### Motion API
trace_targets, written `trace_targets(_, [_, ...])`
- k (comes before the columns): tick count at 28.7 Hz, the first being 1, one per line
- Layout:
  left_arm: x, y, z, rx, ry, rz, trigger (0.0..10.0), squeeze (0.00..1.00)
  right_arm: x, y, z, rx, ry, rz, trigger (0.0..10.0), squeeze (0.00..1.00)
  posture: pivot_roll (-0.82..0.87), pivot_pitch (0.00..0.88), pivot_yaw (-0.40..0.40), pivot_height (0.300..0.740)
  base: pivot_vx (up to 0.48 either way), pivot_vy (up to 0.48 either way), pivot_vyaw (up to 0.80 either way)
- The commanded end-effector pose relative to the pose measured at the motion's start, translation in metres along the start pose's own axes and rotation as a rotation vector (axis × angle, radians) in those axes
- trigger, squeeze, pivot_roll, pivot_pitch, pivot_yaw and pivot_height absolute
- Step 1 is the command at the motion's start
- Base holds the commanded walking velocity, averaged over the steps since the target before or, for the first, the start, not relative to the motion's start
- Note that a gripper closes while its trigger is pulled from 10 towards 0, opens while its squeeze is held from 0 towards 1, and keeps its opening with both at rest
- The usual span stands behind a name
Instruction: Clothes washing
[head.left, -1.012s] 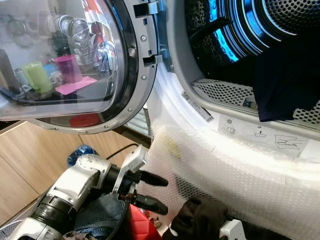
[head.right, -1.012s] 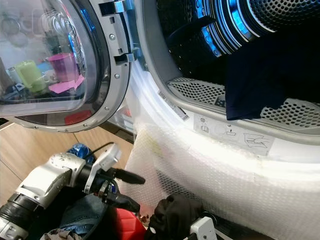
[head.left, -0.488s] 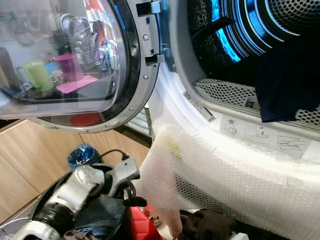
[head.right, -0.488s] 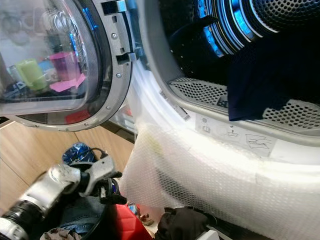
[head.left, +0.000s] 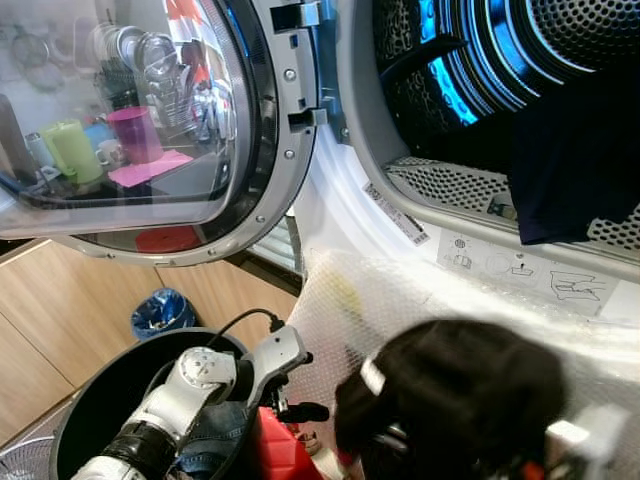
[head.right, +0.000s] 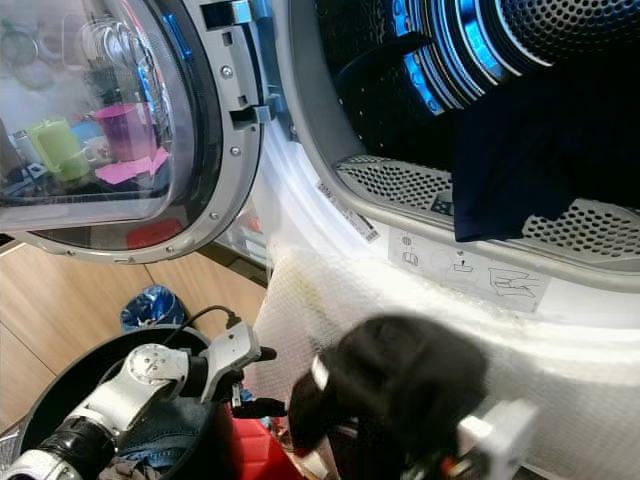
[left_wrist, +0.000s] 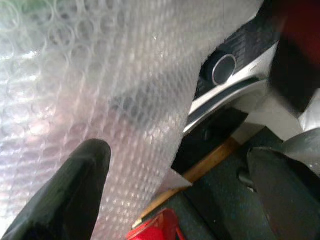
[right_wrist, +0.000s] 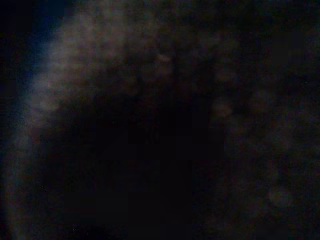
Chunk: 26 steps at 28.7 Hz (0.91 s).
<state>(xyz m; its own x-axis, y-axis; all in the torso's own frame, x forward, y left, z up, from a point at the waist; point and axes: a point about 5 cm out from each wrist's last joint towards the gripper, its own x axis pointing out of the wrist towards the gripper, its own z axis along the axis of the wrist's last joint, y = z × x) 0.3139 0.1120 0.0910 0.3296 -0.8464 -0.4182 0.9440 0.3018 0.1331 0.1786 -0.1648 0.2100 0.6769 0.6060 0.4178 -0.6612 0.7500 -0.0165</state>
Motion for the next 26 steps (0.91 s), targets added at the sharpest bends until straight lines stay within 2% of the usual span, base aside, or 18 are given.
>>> trace_targets(1, [-0.002, 0.003, -0.002, 0.010, 0.009, 0.009, 10.0, 0.00, 0.018, -0.003, 0.035, -0.049, -0.174, 0.050, 0.0, 0.00, 0.01, 0.000, 0.137, 0.740, 0.000, 0.000, 0.00])
trace_targets(3, [0.000, 0.002, 0.000, 0.009, -0.001, 0.000, 10.0, 0.00, 0.033, -0.011, 0.071, -0.097, -0.345, 0.085, 0.0, 0.00, 0.01, 0.000, 0.138, 0.740, 0.000, 0.000, 0.00])
trace_targets(4, [0.001, 0.003, 0.000, 0.004, -0.005, 0.003, 10.0, 0.00, 0.036, -0.013, 0.079, -0.108, -0.380, 0.095, 0.0, 0.00, 0.01, 0.000, 0.138, 0.740, 0.000, 0.000, 0.00])
trace_targets(5, [0.001, 0.002, 0.001, -0.004, -0.009, 0.002, 10.0, 0.00, 0.043, -0.022, 0.098, -0.130, -0.448, 0.105, 0.0, 0.00, 0.01, 0.000, 0.135, 0.740, 0.000, 0.000, 0.00])
trace_targets(8, [0.001, 0.002, 0.001, -0.003, -0.011, 0.001, 10.0, 0.00, 0.052, -0.030, 0.111, -0.147, -0.482, 0.109, 0.0, 0.00, 0.01, 0.000, 0.135, 0.740, 0.000, 0.000, 0.00])
trace_targets(9, [0.001, 0.002, 0.001, -0.003, -0.011, 0.001, 10.0, 0.00, 0.052, -0.030, 0.111, -0.147, -0.482, 0.109, 0.0, 0.00, 0.01, 0.000, 0.135, 0.740, 0.000, 0.000, 0.00])
trace_targets(11, [0.001, 0.002, 0.000, -0.007, -0.012, -0.001, 10.0, 0.00, 0.066, -0.040, 0.120, -0.179, -0.463, 0.127, 0.0, 0.00, 0.01, 0.000, 0.132, 0.740, 0.000, 0.000, 0.00])
trace_targets(13, [0.002, 0.003, 0.000, -0.016, -0.013, -0.001, 10.0, 0.00, 0.092, -0.057, 0.132, -0.196, -0.426, 0.113, 0.0, 0.00, 0.00, 0.000, 0.131, 0.740, 0.000, 0.000, 0.00])
trace_targets(16, [0.004, 0.002, 0.002, -0.019, -0.023, 0.001, 10.0, 0.00, 0.118, -0.066, 0.143, -0.189, -0.417, 0.129, 0.0, 0.00, -0.01, 0.000, 0.133, 0.740, 0.000, 0.000, 0.00])
trace_targets(17, [0.004, 0.002, 0.002, -0.020, -0.025, 0.000, 10.0, 0.00, 0.135, -0.074, 0.149, -0.179, -0.406, 0.136, 0.0, 0.00, 0.00, 0.000, 0.132, 0.740, 0.000, 0.000, 0.00])
trace_targets(18, [0.004, 0.002, 0.002, -0.020, -0.025, 0.000, 10.0, 0.00, 0.135, -0.074, 0.149, -0.179, -0.406, 0.136, 0.0, 0.00, 0.00, 0.000, 0.132, 0.740, 0.000, 0.000, 0.00])
trace_targets(19, [0.005, 0.002, 0.002, -0.021, -0.025, 0.000, 10.0, 0.00, 0.151, -0.080, 0.155, -0.184, -0.385, 0.137, 0.0, 0.00, 0.00, 0.000, 0.132, 0.740, 0.000, 0.000, 0.00])
trace_targets(20, [0.005, 0.002, 0.003, -0.020, -0.026, -0.001, 10.0, 0.00, 0.160, -0.086, 0.157, -0.187, -0.369, 0.122, 0.0, 0.00, 0.00, 0.000, 0.131, 0.740, 0.000, 0.000, 0.00])
trace_targets(21, [0.005, 0.002, 0.003, -0.020, -0.027, 0.000, 10.0, 0.00, 0.178, -0.096, 0.165, -0.201, -0.335, 0.092, 0.0, 0.00, -0.01, 0.000, 0.131, 0.740, 0.000, 0.000, 0.00])
trace_targets(22, [0.005, 0.002, 0.003, -0.020, -0.027, 0.000, 10.0, 0.00, 0.178, -0.096, 0.165, -0.201, -0.335, 0.092, 0.0, 0.00, -0.01, 0.000, 0.131, 0.740, 0.000, 0.000, 0.00])
trace_targets(23, [0.005, 0.003, 0.003, -0.020, -0.027, 0.002, 10.0, 0.00, 0.197, -0.109, 0.171, -0.210, -0.283, 0.045, 0.0, 0.00, -0.01, 0.000, 0.128, 0.740, 0.000, 0.000, 0.00])
trace_targets(24, [0.005, 0.003, 0.003, -0.020, -0.027, 0.003, 10.0, 0.00, 0.205, -0.115, 0.173, -0.211, -0.253, 0.016, 0.0, 0.00, -0.01, 0.000, 0.129, 0.740, 0.000, 0.000, 0.00])
trace_targets(26, [0.007, 0.001, 0.003, -0.021, -0.028, 0.001, 10.0, 0.00, 0.221, -0.133, 0.181, -0.236, -0.177, -0.127, 0.0, 0.00, -0.01, 0.000, 0.128, 0.740, 0.000, 0.000, 0.00])
